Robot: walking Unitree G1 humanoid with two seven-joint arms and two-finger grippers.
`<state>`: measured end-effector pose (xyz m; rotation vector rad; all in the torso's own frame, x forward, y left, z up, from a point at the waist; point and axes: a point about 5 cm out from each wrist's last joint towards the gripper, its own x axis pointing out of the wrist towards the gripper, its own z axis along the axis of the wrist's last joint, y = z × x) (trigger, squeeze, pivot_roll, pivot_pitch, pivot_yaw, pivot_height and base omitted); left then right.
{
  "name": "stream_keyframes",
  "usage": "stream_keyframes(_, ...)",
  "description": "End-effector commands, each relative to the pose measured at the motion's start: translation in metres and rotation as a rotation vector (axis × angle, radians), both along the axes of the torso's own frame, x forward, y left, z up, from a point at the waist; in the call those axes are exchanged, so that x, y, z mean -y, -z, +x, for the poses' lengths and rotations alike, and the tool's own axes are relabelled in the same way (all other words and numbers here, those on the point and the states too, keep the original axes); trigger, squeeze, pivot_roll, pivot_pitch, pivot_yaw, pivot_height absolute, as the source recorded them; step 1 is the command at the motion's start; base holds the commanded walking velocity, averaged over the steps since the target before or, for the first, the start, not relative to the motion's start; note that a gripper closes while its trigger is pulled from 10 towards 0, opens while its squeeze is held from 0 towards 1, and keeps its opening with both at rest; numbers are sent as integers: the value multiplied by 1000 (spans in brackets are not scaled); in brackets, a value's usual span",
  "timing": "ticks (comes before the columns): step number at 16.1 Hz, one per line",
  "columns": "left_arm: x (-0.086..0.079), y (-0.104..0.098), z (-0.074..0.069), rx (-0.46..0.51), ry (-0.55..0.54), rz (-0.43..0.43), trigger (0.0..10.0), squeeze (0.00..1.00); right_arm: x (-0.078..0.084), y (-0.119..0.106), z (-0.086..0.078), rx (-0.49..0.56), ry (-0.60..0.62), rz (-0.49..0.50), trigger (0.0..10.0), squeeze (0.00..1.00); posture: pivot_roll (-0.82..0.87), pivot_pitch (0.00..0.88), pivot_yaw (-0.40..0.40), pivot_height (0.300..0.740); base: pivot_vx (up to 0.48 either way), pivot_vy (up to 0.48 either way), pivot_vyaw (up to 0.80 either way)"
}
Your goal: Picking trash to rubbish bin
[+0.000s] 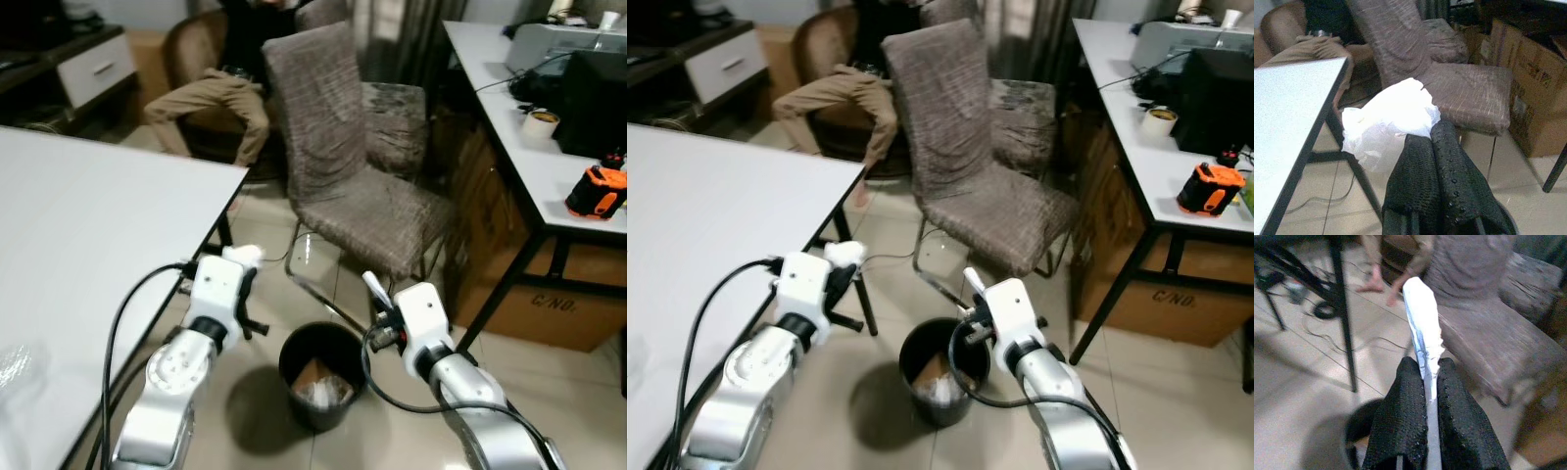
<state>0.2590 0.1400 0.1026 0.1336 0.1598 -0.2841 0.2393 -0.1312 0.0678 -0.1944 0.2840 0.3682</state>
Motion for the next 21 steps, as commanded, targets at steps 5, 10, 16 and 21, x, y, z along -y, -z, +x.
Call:
stream_keyframes(5,13,1,0,5,71,-4,10000,0,10,9,-12,-71,43,4,10000,0,-198,0,13,740,419,0,-473)
stream_keyframes(10,12,10,-7,-42,90,30,10000,0,12,16,-15,-98,6,-50,10000,0,-196,0,2,740,81,0,0)
stream_keyframes(16,4,11,-19,-83,160,21,10000,0,21,61,0,-239,-24,-83,10000,0,-194,10,0,740,0,0,0)
stream_keyframes(21,6,4,-25,-117,319,37,10000,0,13,73,32,-337,-144,-118,10000,0,-161,36,-18,740,0,0,0)
